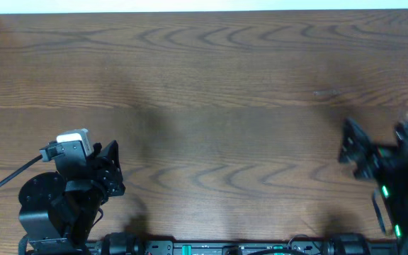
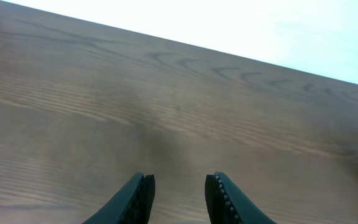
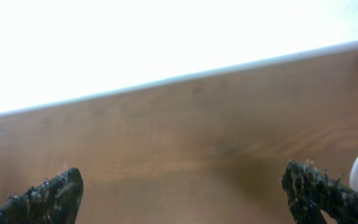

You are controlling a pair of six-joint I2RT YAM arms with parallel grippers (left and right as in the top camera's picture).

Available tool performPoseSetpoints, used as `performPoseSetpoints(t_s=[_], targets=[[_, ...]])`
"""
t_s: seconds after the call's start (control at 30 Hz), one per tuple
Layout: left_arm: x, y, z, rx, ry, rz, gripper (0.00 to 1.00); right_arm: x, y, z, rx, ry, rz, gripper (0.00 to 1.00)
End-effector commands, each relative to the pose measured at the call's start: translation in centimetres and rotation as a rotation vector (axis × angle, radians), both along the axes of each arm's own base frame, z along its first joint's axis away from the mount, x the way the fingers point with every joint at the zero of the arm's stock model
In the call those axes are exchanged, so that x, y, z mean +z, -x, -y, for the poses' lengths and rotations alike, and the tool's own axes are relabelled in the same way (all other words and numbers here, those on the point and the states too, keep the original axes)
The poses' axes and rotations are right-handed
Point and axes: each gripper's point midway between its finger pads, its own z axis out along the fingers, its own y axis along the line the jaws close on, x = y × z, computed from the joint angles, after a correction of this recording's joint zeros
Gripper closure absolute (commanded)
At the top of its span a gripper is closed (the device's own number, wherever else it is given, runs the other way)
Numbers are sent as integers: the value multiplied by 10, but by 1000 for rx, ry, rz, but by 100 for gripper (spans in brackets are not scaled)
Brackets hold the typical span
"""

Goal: Untangle cables

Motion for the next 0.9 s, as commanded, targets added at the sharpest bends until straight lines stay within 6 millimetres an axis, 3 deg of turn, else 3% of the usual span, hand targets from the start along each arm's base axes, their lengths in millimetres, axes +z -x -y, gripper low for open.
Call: performPoseSetpoints(t_s=[0.0, 0.4, 0.53, 0.67, 0.77, 0.87], targets=[[5, 1, -5, 7, -49, 18, 67, 19, 34, 20, -93, 74, 106, 1], [6, 1, -5, 4, -55, 19, 67, 36, 101, 24, -116, 59, 294, 1], [7, 0, -5, 0, -63, 28, 67, 46, 136, 26, -120, 60, 419, 1], [8, 0, -5, 0, -63, 30, 67, 52, 142, 13, -38, 179, 430, 1], [8, 0, -5, -4, -69, 31, 67, 69, 144, -1, 30, 258, 510, 1], [8, 0, -5, -3, -69, 31, 67, 110, 146, -5, 21, 316, 714, 1]])
